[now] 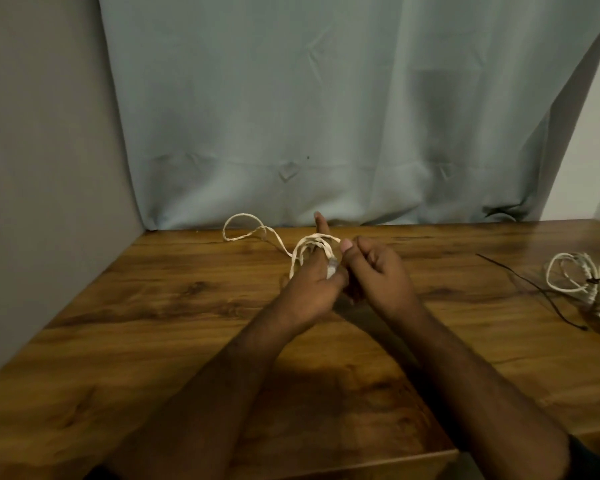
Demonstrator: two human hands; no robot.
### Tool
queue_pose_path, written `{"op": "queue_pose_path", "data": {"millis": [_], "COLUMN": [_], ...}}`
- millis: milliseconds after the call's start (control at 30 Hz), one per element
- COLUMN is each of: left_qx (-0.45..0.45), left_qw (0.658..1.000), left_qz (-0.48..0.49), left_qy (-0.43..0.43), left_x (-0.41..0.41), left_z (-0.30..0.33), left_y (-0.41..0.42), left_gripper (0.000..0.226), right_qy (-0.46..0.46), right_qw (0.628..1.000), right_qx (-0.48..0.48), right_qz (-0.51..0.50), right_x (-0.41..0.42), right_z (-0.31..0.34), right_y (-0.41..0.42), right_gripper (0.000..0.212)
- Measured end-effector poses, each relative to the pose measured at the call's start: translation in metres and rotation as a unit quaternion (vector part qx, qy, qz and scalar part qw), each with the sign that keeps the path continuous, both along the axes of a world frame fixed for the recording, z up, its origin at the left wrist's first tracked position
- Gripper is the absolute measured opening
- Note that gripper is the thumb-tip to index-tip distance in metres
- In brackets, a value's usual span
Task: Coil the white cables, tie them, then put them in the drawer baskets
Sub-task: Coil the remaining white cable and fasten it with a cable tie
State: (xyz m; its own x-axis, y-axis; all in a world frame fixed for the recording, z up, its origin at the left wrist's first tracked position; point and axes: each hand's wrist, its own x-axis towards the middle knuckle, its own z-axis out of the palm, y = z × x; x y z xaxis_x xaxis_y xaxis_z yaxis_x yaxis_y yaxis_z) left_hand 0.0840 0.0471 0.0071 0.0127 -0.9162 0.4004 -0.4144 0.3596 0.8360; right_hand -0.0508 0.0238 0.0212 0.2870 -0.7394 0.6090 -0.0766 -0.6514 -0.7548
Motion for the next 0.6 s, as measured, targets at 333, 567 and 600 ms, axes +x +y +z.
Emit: {"op": "queue_pose_path", "data": {"millis": [333, 567, 600], "left_qx": [0.024, 0.12, 0.155], "left_qw": [0.883, 0.815, 0.811], "left_qz": [-0.118, -0.44, -0.464], "left_qy": [0.453, 0.359, 0.321], "left_x": [0.016, 0.021, 0.02], "left_z": [0.043, 0.051, 0.048], "left_y": [0.024, 0.046, 0.048], "left_gripper": [0.045, 0.054, 0.052], "right_qy": [0.26, 0.46, 0.445], "right_qw": [0.957, 0.851, 0.862], "right_qx": [-0.084, -0.203, -0.178], "right_qz": [0.092, -0.155, -0.163], "right_x": [0.002, -0.014, -0.017], "right_z": [-0.011, -0.019, -0.018], "right_y": [0.008, -0.025, -0.026], "right_gripper": [0.025, 0.035, 0.033]}}
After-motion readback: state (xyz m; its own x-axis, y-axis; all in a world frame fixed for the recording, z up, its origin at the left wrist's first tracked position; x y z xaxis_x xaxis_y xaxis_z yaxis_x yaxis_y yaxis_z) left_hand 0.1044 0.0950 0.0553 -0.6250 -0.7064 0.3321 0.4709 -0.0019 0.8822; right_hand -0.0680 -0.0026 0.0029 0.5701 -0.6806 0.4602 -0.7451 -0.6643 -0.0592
